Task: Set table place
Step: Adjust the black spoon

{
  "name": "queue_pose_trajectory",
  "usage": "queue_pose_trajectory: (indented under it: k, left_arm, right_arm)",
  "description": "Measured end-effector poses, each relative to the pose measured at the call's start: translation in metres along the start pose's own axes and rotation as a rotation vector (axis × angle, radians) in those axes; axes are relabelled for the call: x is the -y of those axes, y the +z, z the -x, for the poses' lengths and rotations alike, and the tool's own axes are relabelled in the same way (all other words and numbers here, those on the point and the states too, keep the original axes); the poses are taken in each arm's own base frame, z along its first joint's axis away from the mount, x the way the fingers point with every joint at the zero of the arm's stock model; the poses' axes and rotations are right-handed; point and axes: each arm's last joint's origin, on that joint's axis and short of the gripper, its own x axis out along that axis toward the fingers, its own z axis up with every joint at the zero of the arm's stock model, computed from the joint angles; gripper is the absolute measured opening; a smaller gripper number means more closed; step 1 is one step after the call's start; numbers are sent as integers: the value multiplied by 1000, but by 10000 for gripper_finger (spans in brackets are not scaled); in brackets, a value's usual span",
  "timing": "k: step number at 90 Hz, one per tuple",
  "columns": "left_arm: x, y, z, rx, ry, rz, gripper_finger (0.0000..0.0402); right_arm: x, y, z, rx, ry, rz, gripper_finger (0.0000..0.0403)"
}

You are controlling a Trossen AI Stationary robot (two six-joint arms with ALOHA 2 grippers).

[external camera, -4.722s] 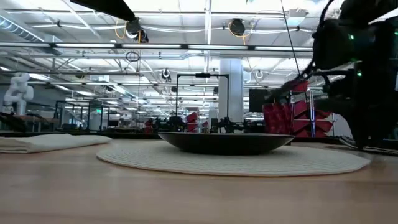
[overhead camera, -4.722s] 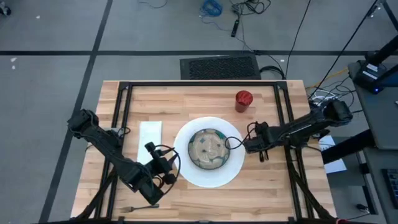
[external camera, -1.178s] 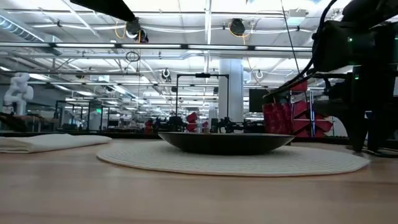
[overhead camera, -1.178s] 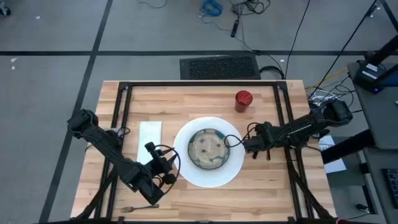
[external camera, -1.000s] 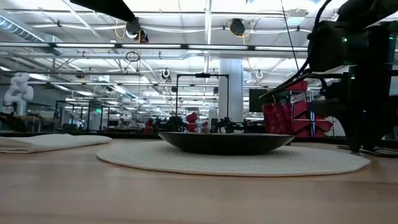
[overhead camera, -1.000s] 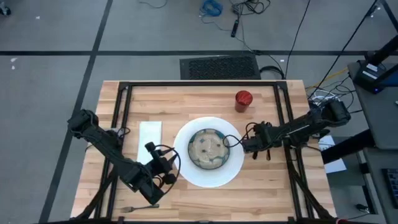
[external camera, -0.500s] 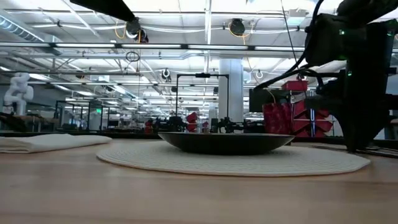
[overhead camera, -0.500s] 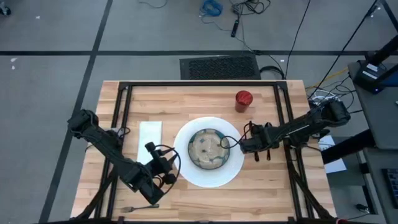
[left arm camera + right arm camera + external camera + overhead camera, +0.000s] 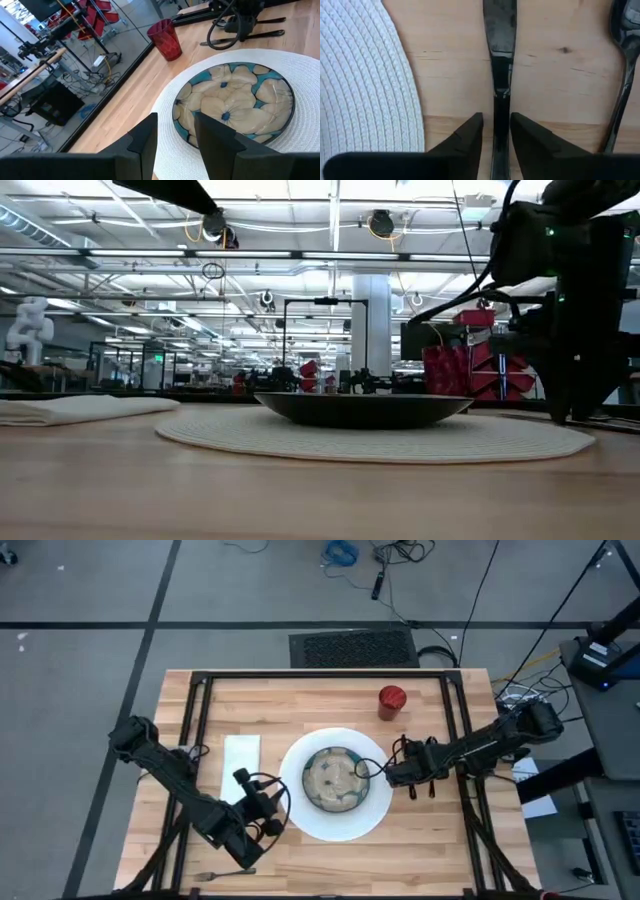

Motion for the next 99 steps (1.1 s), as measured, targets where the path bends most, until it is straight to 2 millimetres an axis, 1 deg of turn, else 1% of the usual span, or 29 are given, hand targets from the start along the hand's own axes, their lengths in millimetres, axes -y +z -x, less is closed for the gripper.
queue_pose_trajectory:
  k: [14,35,45,53,59,87,99]
  left_arm:
    - [0,0,0,0,0,0,116]
    - [0,0,0,0,0,0,116]
    - [0,0,0,0,0,0,116]
    - [0,0,0,1,-1,0,116]
    - [0,0,0,0,-1,0,116]
    - [0,0,0,-7,-8,1,116]
    - [0,0,0,-7,-8,2,116]
  right_arm:
    - [5,3,7,6,6,-1,106]
    - [22,14,32,47,61,-39,115]
    - [34,17,37,59,2,-66,112]
    - [39,17,36,65,-52,-84,110]
    - [38,15,34,62,-44,-86,110]
    - [33,9,17,52,-168,-17,109]
    - [31,7,11,41,-217,-38,109]
